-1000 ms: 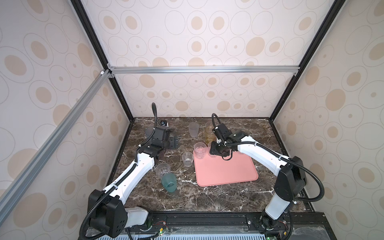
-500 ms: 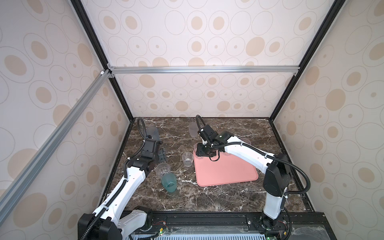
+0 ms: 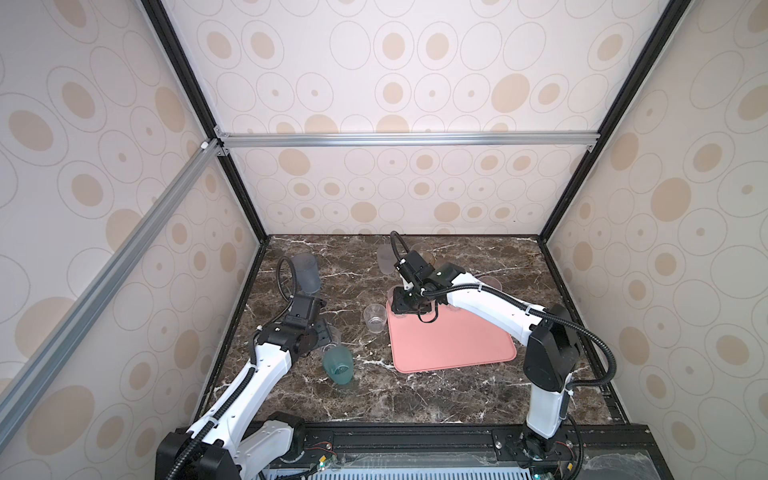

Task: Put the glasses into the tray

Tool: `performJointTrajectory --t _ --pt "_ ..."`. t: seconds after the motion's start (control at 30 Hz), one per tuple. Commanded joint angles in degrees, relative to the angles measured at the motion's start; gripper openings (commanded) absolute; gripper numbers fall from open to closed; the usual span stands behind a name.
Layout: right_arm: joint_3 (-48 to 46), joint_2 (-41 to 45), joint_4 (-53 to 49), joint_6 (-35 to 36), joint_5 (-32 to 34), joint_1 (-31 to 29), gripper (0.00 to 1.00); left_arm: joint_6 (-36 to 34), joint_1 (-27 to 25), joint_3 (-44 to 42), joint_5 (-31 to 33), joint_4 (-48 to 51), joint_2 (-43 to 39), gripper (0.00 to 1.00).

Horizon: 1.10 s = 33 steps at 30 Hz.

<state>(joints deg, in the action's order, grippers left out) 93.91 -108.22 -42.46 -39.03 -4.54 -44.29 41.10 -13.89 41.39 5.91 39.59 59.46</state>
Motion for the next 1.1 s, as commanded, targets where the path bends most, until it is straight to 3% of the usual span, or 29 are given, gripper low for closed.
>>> performJointTrajectory --t 0.0,0.27,0.6,0.83,1.07 --pt "-1.36 1.24 0.62 -0.48 0.05 -0.35 0.48 3.23 0.32 -1.73 1.12 0.25 -0.75 0.64" --pt "-2.06 1.66 0.36 0.00 0.29 -0.69 0.48 2.07 0.35 -4.57 4.31 -5.83 1.91 0.47" --pt "-3.95 2.51 0.62 -0.69 1.15 -1.23 0.47 -0.55 0.37 -4.05 4.11 -10.52 3.53 0.00" --pt "-3.70 4.09 0.45 -1.05 1.44 -1.67 0.47 -2.16 0.38 0.23 5.66 -8.10 3.32 0.00" --pt "0.65 6.52 1.02 -0.42 3.12 -3.78 0.47 -1.40 -1.29 12.30 5.14 -6.38 5.15 0.00"
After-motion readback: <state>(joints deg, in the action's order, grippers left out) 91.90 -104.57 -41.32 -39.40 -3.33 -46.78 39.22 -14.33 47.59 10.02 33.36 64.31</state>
